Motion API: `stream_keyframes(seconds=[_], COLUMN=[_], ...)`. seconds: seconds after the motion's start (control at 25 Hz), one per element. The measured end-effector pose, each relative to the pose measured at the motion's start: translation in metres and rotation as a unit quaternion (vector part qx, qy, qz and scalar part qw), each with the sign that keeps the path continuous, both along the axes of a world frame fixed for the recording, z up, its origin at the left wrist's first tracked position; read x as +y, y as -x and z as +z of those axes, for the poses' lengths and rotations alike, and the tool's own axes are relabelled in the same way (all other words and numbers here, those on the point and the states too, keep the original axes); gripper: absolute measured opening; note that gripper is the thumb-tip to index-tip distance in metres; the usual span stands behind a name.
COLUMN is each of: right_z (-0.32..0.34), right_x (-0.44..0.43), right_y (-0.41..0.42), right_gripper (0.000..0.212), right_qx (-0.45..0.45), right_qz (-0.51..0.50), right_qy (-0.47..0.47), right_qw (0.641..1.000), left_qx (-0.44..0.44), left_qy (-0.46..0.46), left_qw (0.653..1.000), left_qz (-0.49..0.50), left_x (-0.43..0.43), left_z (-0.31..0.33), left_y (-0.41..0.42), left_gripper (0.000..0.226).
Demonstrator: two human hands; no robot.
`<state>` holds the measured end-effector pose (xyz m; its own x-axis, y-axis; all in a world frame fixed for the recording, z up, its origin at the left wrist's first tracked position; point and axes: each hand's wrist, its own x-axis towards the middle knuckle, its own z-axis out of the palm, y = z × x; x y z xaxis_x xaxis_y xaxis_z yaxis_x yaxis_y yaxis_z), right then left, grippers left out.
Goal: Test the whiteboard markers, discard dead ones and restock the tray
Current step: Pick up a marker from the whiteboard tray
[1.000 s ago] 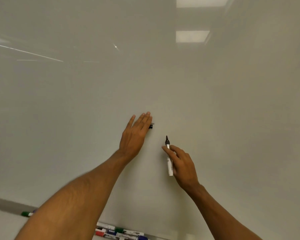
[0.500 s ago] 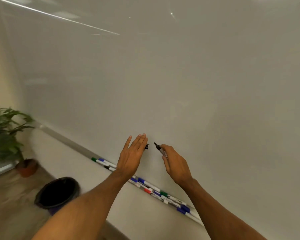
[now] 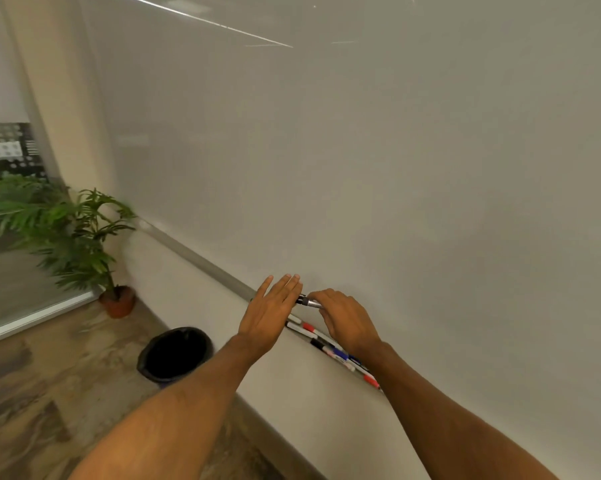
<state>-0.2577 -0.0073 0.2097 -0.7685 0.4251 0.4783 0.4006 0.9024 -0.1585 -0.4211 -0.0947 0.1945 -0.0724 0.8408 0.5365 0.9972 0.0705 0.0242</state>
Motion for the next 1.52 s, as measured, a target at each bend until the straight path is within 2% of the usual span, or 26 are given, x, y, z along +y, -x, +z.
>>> stream_keyframes(seconds=[0.08,0.16,0.32,0.44,0.52,0.64,0.76,0.92,1.0,1.12,1.28,1.52], right_z=[-0.001,-0.002,0.002,-0.001,-0.004,-0.011,-0.023,-0.037,-0.04,-0.049,-0.068,-0.107], right_x=[-0.005,-0.01,-0.023,-0.031,-0.034,-0.033,-0.032,-0.002,0.021,0.043,0.058,0.067], right_y=[0.03,0.063,0.123,0.163,0.188,0.23,0.272,0.324,0.355,0.395,0.442,0.505], right_gripper=[0.032,0.029,0.028,0.03,0.029,0.027,0.027,0.025,0.026,0.029,0.018,0.02], right_qx=[0.004,0.004,0.004,0.014,0.011,-0.005,-0.007,-0.018,-0.04,-0.027,-0.024,-0.057], right_qz=[0.009,0.013,0.015,0.024,0.029,0.037,0.054,0.104,0.121,0.1,0.111,0.127], right_qy=[0.029,0.054,0.094,0.113,0.131,0.148,0.173,0.204,0.183,0.141,0.071,0.073], right_qw=[1.0,0.998,0.995,0.993,0.991,0.988,0.983,0.973,0.975,0.985,0.991,0.988], left_qx=[-0.061,-0.044,-0.019,-0.044,-0.054,-0.123,-0.09,-0.06,-0.054,-0.069,-0.103,-0.143], left_qy=[0.012,0.046,0.067,0.064,0.074,0.088,0.094,0.152,0.159,0.164,0.238,0.266], left_qw=[0.998,0.998,0.998,0.996,0.994,0.983,0.981,0.973,0.968,0.96,0.928,0.902], left_qz=[-0.012,-0.01,-0.009,0.037,0.064,0.104,0.144,0.166,0.187,0.216,0.269,0.309], left_x=[-0.008,-0.015,-0.026,-0.037,-0.044,-0.05,-0.048,-0.029,-0.011,0.019,0.035,0.031], left_z=[-0.005,-0.008,-0.011,-0.011,-0.012,-0.018,-0.03,-0.035,-0.038,-0.049,-0.067,-0.094], left_y=[0.028,0.057,0.108,0.143,0.164,0.195,0.228,0.281,0.303,0.332,0.372,0.427], left_gripper=[0.053,0.034,0.026,0.023,0.027,0.031,0.033,0.031,0.033,0.036,0.072,0.079])
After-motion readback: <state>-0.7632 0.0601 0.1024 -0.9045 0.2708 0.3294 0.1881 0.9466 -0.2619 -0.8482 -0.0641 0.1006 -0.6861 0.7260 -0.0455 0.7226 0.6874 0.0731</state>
